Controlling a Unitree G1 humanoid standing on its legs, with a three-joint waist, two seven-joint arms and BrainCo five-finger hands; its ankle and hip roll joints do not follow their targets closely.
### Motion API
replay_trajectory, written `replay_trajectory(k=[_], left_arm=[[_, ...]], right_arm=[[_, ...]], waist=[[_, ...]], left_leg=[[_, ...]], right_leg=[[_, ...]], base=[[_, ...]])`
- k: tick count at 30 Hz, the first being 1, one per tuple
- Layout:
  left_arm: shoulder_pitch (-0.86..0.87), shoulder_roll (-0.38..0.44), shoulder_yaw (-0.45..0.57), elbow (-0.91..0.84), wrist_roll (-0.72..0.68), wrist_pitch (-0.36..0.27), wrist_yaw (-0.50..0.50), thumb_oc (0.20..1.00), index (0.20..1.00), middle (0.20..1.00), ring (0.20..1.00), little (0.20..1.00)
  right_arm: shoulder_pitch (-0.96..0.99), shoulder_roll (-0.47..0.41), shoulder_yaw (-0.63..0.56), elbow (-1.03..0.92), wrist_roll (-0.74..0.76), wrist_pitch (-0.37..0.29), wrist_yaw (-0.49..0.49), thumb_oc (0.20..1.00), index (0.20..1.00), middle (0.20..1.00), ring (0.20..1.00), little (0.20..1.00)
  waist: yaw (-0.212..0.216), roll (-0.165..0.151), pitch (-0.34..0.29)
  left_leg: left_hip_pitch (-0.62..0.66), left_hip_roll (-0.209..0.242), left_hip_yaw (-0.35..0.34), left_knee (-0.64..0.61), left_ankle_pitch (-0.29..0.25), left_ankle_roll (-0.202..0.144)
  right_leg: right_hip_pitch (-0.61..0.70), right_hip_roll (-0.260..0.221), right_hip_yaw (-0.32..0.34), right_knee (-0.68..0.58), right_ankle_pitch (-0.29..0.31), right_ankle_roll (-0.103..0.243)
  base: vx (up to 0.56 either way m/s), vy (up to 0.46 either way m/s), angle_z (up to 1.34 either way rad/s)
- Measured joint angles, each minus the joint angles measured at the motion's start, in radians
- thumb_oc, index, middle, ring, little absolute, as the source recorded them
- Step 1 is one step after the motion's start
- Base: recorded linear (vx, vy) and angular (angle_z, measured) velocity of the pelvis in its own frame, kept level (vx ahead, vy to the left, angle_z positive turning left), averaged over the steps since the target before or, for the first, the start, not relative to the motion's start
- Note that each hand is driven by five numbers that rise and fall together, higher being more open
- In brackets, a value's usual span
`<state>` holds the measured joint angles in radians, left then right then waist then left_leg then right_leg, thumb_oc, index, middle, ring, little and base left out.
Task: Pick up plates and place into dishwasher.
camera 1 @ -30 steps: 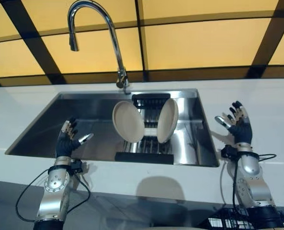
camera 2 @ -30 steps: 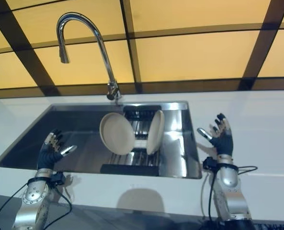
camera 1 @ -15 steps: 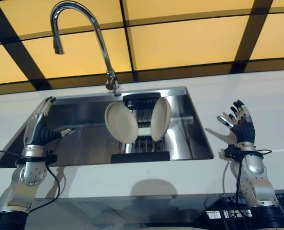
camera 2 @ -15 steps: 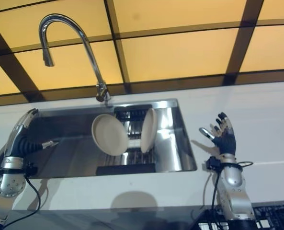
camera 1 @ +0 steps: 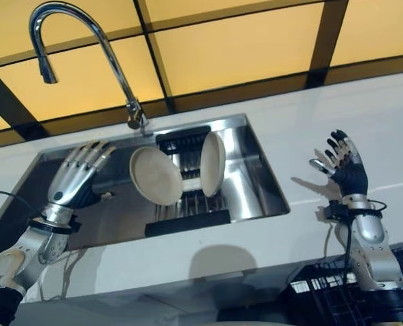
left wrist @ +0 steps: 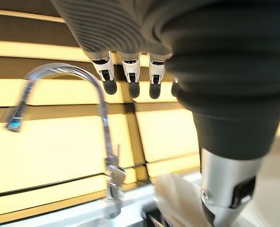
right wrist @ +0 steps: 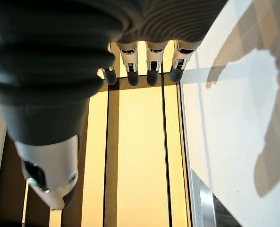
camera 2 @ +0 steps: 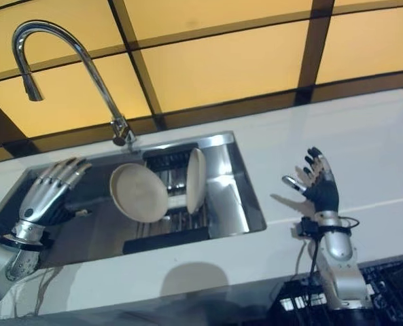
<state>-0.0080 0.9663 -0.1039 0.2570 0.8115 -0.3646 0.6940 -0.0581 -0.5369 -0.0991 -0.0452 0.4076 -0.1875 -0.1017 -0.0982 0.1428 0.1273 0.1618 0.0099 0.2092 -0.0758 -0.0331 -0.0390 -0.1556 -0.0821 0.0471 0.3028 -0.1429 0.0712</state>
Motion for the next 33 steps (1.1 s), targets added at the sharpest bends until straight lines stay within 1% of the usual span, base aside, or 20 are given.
replay_trajectory(k=[2, 4, 5, 6, 7, 8, 9, 13, 19, 20, 21, 22, 23, 27, 29, 33], left_arm=[[-0.018, 0.0, -0.028, 0.019, 0.012, 0.012, 0.019, 1.0, 1.0, 1.0, 1.0, 1.0], [-0.037, 0.0, -0.051, 0.035, 0.038, 0.017, 0.028, 1.0, 1.0, 1.0, 1.0, 1.0], [-0.047, 0.002, -0.065, 0.039, 0.039, 0.024, 0.035, 1.0, 1.0, 1.0, 1.0, 1.0], [-0.057, 0.003, -0.079, 0.045, 0.04, 0.026, 0.041, 1.0, 1.0, 1.0, 1.0, 1.0], [-0.061, 0.004, -0.081, 0.046, 0.04, 0.027, 0.049, 1.0, 1.0, 1.0, 1.0, 1.0], [-0.066, 0.005, -0.087, 0.049, 0.04, 0.028, 0.057, 1.0, 1.0, 1.0, 1.0, 1.0], [-0.075, 0.005, -0.096, 0.053, 0.04, 0.03, 0.064, 1.0, 1.0, 1.0, 1.0, 1.0], [-0.102, 0.006, -0.112, 0.061, 0.039, 0.048, 0.091, 1.0, 1.0, 1.0, 1.0, 1.0], [-0.12, 0.005, -0.125, 0.087, 0.04, 0.074, 0.106, 1.0, 1.0, 1.0, 1.0, 1.0], [-0.126, 0.005, -0.138, 0.09, 0.04, 0.074, 0.107, 0.9, 0.9, 0.9, 0.9, 0.9], [-0.13, 0.005, -0.155, 0.091, 0.04, 0.076, 0.107, 0.718, 0.718, 0.718, 0.718, 0.718], [-0.13, 0.001, -0.163, 0.091, 0.04, 0.077, 0.106, 0.41, 0.41, 0.41, 0.41, 0.41], [-0.13, -0.004, -0.167, 0.09, 0.04, 0.085, 0.1, 0.2, 0.2, 0.2, 0.2, 0.2], [-0.15, -0.004, -0.19, 0.122, 0.069, 0.134, 0.042, 0.2, 0.2, 0.2, 0.2, 0.2], [-0.157, -0.004, -0.197, 0.129, 0.078, 0.138, 0.018, 0.2, 0.2, 0.2, 0.2, 0.2], [-0.176, -0.002, -0.197, 0.126, 0.079, 0.136, 0.014, 0.2, 0.2, 0.2, 0.2, 0.2]], right_arm=[[-0.023, -0.022, 0.0, -0.017, 0.008, -0.001, -0.002, 1.0, 1.0, 1.0, 1.0, 1.0], [-0.036, -0.031, -0.001, -0.032, 0.008, -0.004, -0.002, 1.0, 1.0, 1.0, 1.0, 1.0], [-0.038, -0.037, -0.001, -0.039, 0.008, -0.004, -0.003, 1.0, 1.0, 1.0, 1.0, 1.0], [-0.039, -0.043, -0.001, -0.048, 0.009, -0.004, -0.003, 1.0, 1.0, 1.0, 1.0, 1.0], [-0.042, -0.047, -0.001, -0.057, 0.009, -0.005, -0.003, 1.0, 1.0, 1.0, 1.0, 1.0], [-0.046, -0.051, -0.001, -0.063, 0.01, -0.006, -0.004, 1.0, 1.0, 1.0, 1.0, 1.0], [-0.052, -0.053, 0.0, -0.065, 0.01, -0.007, -0.005, 1.0, 1.0, 1.0, 1.0, 1.0], [-0.071, -0.064, 0.0, -0.067, 0.011, -0.009, -0.011, 1.0, 1.0, 1.0, 1.0, 1.0], [-0.095, -0.075, -0.002, -0.072, 0.011, -0.011, -0.012, 1.0, 1.0, 1.0, 1.0, 1.0], [-0.098, -0.077, -0.003, -0.072, 0.011, -0.011, -0.012, 1.0, 1.0, 1.0, 1.0, 1.0], [-0.098, -0.085, -0.004, -0.072, 0.011, -0.011, -0.011, 1.0, 1.0, 1.0, 1.0, 1.0], [-0.1, -0.096, -0.005, -0.072, 0.011, -0.011, -0.009, 1.0, 1.0, 1.0, 1.0, 1.0], [-0.103, -0.108, -0.005, -0.072, 0.011, -0.012, -0.009, 1.0, 1.0, 1.0, 1.0, 1.0], [-0.127, -0.127, -0.007, -0.086, 0.011, -0.013, -0.009, 1.0, 1.0, 1.0, 1.0, 1.0], [-0.133, -0.145, -0.008, -0.097, 0.012, -0.013, -0.007, 1.0, 1.0, 1.0, 1.0, 1.0], [-0.137, -0.159, -0.014, -0.11, 0.015, -0.013, 0.004, 1.0, 1.0, 1.0, 1.0, 1.0]], waist=[[-0.01, 0.002, 0.026], [-0.028, 0.007, 0.042], [-0.036, 0.003, 0.049], [-0.039, 0.009, 0.057], [-0.048, 0.002, 0.062], [-0.051, 0.005, 0.07], [-0.053, -0.001, 0.076], [-0.056, -0.006, 0.099], [-0.06, -0.011, 0.11], [-0.061, -0.012, 0.112], [-0.062, -0.01, 0.114], [-0.065, -0.008, 0.118], [-0.066, -0.005, 0.121], [-0.077, 0.004, 0.135], [-0.08, 0.013, 0.14], [-0.08, 0.019, 0.144]], left_leg=[[-0.001, -0.007, 0.013, 0.001, 0.0, 0.003], [-0.006, -0.01, 0.013, 0.001, 0.0, 0.004], [-0.007, -0.01, 0.013, 0.003, 0.0, 0.004], [-0.011, -0.01, 0.013, 0.003, 0.0, 0.004], [-0.017, -0.011, 0.012, 0.007, 0.0, 0.004], [-0.022, -0.013, 0.012, 0.009, 0.0, 0.004], [-0.024, -0.014, 0.013, 0.012, -0.001, 0.005], [-0.035, -0.019, 0.021, 0.018, -0.002, 0.007], [-0.058, -0.028, 0.034, 0.03, -0.003, 0.009], [-0.059, -0.03, 0.034, 0.032, -0.003, 0.009], [-0.059, -0.031, 0.034, 0.033, -0.004, 0.01], [-0.06, -0.033, 0.035, 0.034, -0.005, 0.012], [-0.062, -0.034, 0.036, 0.036, -0.006, 0.013], [-0.072, -0.04, 0.038, 0.039, -0.005, 0.015], [-0.074, -0.041, 0.039, 0.039, -0.004, 0.016], [-0.08, -0.041, 0.039, 0.041, -0.003, 0.017]], right_leg=[[-0.018, -0.01, 0.001, 0.018, -0.001, 0.004], [-0.026, -0.01, 0.002, 0.024, -0.003, 0.006], [-0.027, -0.01, 0.003, 0.025, -0.003, 0.006], [-0.031, -0.01, 0.004, 0.026, -0.003, 0.006], [-0.036, -0.01, 0.004, 0.027, -0.003, 0.006], [-0.044, -0.01, 0.006, 0.031, -0.003, 0.006], [-0.048, -0.011, 0.01, 0.035, -0.003, 0.006], [-0.064, -0.014, 0.021, 0.046, -0.004, 0.008], [-0.094, -0.02, 0.033, 0.064, -0.004, 0.01], [-0.096, -0.022, 0.034, 0.067, -0.004, 0.011], [-0.096, -0.023, 0.035, 0.068, -0.005, 0.011], [-0.097, -0.025, 0.036, 0.07, -0.005, 0.012], [-0.099, -0.026, 0.038, 0.07, -0.005, 0.013], [-0.115, -0.027, 0.048, 0.076, -0.002, 0.016], [-0.118, -0.028, 0.049, 0.077, -0.001, 0.018], [-0.124, -0.028, 0.05, 0.08, 0.0, 0.018]], base=[[0.03, 0.087, -0.21], [0.03, 0.069, -0.05], [0.01, 0.058, -0.02], [0.0, 0.044, 0.0], [0.0, 0.05, -0.01], [0.0, 0.049, -0.04], [-0.01, 0.057, -0.07], [0.0, 0.044, -0.06], [0.02, 0.04, -0.03], [0.01, 0.042, -0.02], [0.01, 0.049, 0.0], [0.0, 0.038, -0.01], [0.0, 0.035, -0.02], [0.0, 0.034, -0.05], [0.01, 0.029, -0.03], [0.01, 0.013, 0.0]])
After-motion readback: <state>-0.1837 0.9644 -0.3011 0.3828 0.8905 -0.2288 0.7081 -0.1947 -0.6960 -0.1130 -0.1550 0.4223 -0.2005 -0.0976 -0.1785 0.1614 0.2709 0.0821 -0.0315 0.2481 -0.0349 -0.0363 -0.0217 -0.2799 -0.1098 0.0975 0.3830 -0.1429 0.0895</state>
